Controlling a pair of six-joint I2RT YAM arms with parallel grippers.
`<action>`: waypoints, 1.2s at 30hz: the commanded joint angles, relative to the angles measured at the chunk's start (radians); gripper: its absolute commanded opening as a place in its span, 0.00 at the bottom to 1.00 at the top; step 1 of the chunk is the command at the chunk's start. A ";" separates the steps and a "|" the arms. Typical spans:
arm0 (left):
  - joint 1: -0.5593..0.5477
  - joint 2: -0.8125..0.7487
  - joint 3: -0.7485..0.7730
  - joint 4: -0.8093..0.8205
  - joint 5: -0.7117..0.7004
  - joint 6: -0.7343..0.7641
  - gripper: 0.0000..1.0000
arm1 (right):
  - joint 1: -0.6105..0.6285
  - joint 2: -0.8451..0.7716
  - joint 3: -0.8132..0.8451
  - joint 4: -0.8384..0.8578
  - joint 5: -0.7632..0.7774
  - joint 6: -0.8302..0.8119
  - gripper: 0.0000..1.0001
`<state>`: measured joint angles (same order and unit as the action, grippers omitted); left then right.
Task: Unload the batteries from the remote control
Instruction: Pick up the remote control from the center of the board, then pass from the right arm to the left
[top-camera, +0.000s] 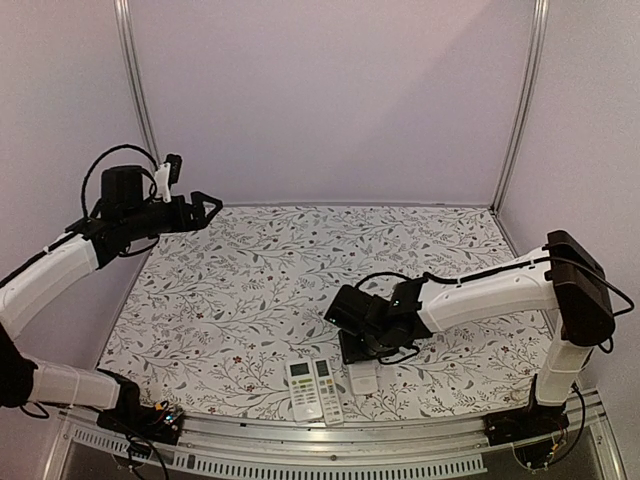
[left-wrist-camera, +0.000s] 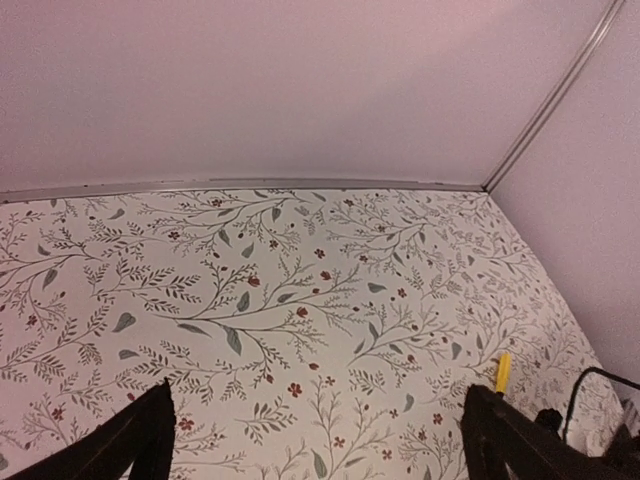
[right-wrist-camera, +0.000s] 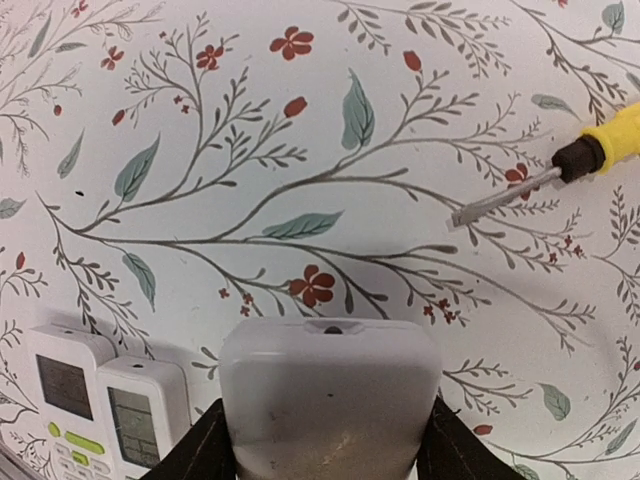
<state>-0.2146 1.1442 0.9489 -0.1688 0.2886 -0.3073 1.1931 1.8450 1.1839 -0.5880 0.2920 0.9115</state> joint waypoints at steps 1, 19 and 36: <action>-0.091 0.025 -0.029 0.023 0.024 0.018 1.00 | -0.025 -0.031 -0.016 0.174 0.058 -0.147 0.56; -0.237 0.102 -0.083 0.101 0.160 -0.101 1.00 | -0.014 -0.062 -0.083 0.416 0.028 -0.295 0.56; -0.392 0.273 -0.223 0.326 0.237 -0.367 0.82 | 0.011 -0.093 -0.170 0.580 -0.043 -0.450 0.55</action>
<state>-0.5922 1.3731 0.7197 0.1085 0.4862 -0.6525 1.1961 1.7920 1.0382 -0.0509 0.2707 0.5076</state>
